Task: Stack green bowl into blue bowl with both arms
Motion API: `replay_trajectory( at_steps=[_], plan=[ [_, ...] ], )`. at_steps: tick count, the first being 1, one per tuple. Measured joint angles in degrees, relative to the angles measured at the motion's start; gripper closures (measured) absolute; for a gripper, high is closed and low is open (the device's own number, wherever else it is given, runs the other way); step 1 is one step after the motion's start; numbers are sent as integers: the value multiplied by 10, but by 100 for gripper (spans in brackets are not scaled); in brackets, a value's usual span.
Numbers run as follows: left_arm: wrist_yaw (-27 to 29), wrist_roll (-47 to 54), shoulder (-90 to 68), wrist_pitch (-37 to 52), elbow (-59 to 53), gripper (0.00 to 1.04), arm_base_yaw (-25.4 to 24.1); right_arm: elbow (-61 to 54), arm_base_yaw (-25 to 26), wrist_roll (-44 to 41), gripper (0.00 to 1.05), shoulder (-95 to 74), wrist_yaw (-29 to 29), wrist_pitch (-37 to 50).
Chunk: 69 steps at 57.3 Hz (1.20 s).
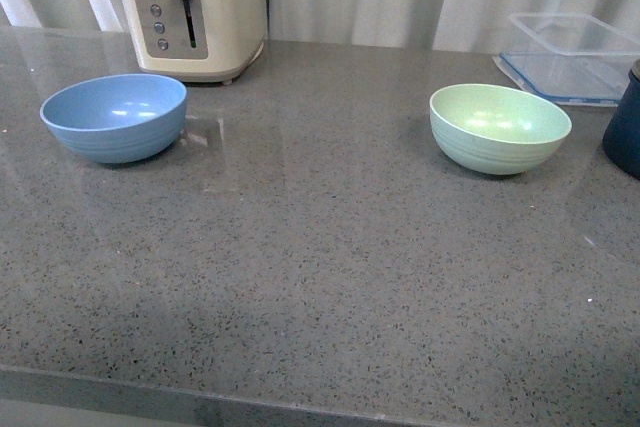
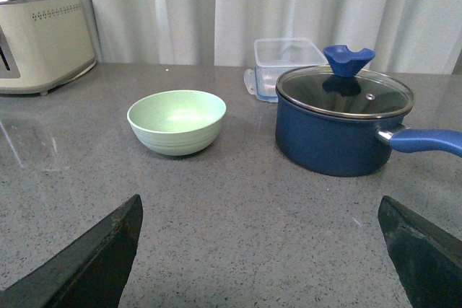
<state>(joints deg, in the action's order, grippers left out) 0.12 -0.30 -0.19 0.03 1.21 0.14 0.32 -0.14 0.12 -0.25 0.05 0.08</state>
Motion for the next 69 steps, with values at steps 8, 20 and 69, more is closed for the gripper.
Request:
replay_trajectory(
  at_steps=[8,20,69],
  plan=[
    [0,0,0,0,0,7,0,0,0,0,10,0,0,0],
    [0,0,0,0,0,7,0,0,0,0,10,0,0,0],
    [1,-126,-485,129,246,7,-100,0,0,0,10,0,0,0]
  ],
)
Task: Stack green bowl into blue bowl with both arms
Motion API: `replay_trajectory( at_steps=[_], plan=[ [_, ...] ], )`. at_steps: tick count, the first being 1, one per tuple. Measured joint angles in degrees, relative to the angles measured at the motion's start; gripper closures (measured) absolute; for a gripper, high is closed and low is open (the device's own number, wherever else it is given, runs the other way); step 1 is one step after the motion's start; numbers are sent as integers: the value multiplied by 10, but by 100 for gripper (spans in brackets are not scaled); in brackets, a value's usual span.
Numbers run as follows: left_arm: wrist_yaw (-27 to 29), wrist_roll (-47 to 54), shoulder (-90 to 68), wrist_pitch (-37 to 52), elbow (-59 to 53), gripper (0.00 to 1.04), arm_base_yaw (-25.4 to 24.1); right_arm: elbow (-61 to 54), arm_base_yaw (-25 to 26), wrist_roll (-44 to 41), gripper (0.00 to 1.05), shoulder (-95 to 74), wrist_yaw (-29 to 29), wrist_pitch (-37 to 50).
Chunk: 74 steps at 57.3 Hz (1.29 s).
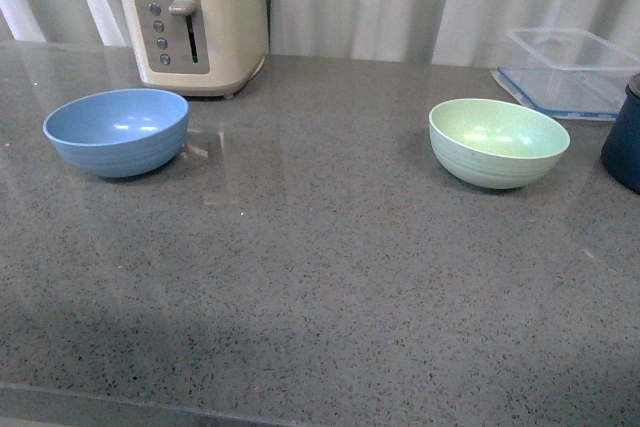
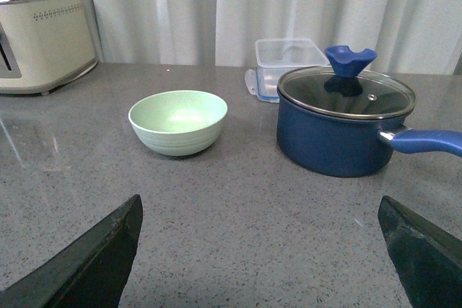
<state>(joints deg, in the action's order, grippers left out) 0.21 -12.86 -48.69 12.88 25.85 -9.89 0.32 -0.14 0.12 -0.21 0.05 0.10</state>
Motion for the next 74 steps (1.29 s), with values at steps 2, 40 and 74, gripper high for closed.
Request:
replay_trajectory(
  at_steps=[2,40,74],
  plan=[
    [-3,-12,-46,2,31,7,0,0,0,0,10,0,0,0],
    [12,-145,-556,-103,406,7,45,0,0,0,10,0,0,0],
    [26,-153,-631,-147,477,44,71,0,0,0,10,0,0,0]
  ],
)
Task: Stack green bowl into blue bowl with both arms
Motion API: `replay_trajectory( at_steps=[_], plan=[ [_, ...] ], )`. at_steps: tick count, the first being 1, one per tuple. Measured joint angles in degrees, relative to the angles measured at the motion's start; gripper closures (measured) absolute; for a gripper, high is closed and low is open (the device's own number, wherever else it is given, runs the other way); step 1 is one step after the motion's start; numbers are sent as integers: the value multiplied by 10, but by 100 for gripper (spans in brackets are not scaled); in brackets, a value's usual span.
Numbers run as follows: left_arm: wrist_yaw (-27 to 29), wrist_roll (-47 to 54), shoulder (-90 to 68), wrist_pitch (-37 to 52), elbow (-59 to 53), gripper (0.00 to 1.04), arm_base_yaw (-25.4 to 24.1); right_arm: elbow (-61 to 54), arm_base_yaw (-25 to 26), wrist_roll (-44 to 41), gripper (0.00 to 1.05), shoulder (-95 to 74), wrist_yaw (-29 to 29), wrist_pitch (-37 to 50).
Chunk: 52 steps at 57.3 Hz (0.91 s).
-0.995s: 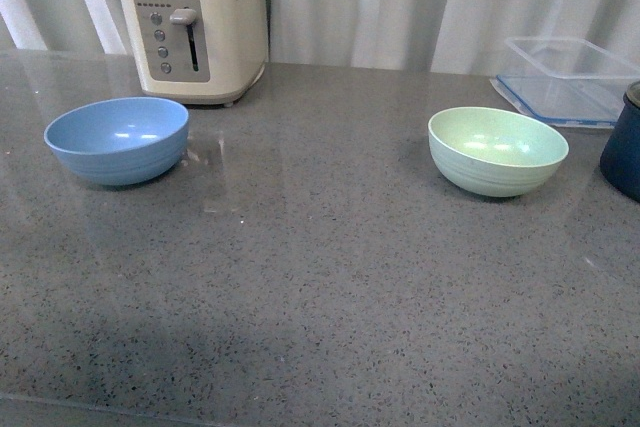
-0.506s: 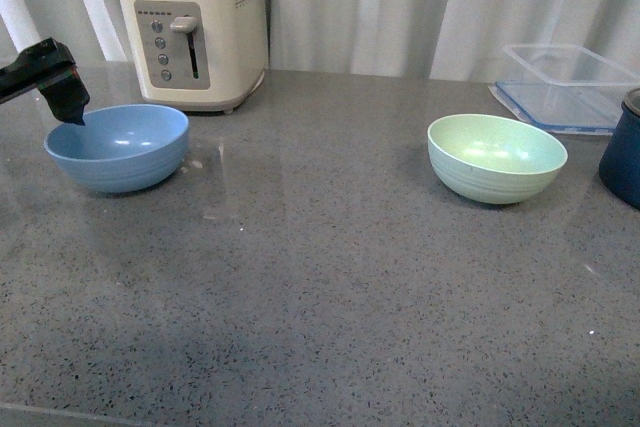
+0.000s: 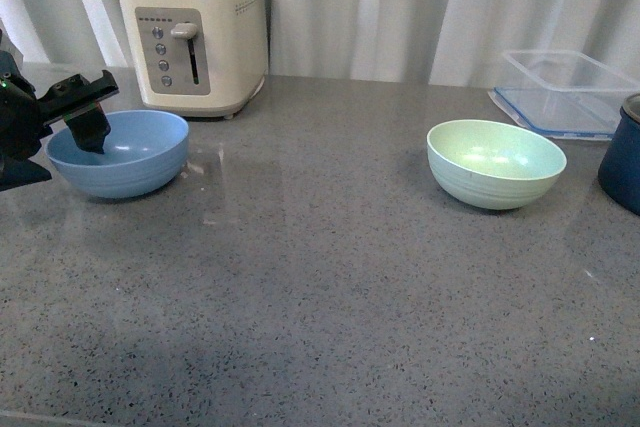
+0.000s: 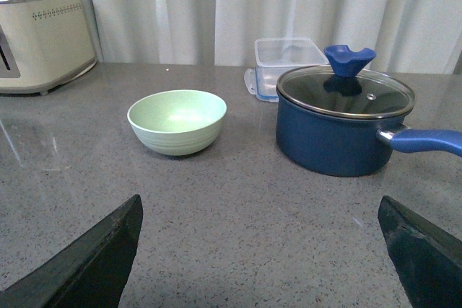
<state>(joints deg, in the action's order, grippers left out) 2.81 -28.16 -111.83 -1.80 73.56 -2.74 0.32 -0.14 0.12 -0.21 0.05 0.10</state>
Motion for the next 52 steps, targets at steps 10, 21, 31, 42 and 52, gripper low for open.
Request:
replay_trajectory(
  at_steps=[10,21,31,42,52],
  plan=[
    [-3,0,-1,-2,4,74,0,0,0,0,10,0,0,0],
    [-13,-3,9,-9,3,102,6,0,0,0,10,0,0,0],
    [-12,3,39,-25,2,101,34,0,0,0,10,0,0,0],
    [-15,2,55,-27,36,101,97,0,0,0,10,0,0,0],
    [-13,-7,28,-41,83,101,150,0,0,0,10,0,0,0]
  ],
)
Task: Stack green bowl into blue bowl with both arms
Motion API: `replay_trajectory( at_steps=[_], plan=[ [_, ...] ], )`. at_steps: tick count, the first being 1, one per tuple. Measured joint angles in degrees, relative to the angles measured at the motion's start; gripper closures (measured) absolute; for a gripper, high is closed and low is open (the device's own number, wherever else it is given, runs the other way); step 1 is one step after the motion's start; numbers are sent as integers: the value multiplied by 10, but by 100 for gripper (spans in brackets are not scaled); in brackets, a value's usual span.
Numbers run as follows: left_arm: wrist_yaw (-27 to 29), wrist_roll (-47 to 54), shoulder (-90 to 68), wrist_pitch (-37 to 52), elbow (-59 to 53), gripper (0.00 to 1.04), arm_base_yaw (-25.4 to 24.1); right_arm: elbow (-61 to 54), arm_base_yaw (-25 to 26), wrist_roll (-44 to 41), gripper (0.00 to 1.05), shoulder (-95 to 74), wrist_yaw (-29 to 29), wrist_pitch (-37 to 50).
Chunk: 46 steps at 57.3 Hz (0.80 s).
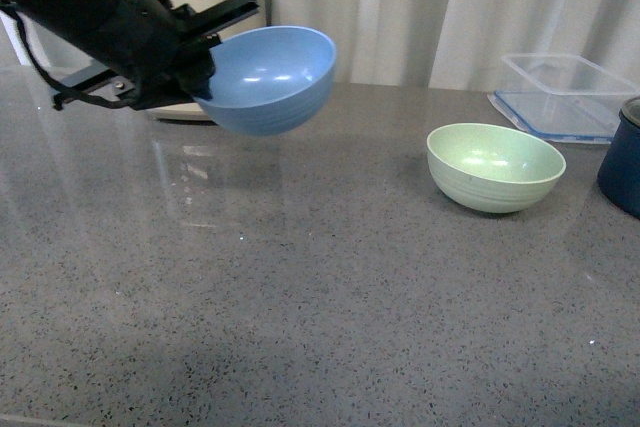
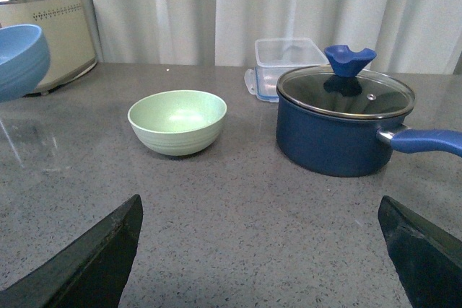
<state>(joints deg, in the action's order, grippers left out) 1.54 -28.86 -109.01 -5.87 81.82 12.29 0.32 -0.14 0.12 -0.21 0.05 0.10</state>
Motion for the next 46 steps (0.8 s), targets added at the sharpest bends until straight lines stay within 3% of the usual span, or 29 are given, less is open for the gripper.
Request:
replay_trajectory(
  at_steps=[15,46],
  plan=[
    [11,-9,-76,-26,59,101,47,0,0,0,10,0,0,0],
    [28,-13,-163,-58,138,101,72,0,0,0,10,0,0,0]
  ],
)
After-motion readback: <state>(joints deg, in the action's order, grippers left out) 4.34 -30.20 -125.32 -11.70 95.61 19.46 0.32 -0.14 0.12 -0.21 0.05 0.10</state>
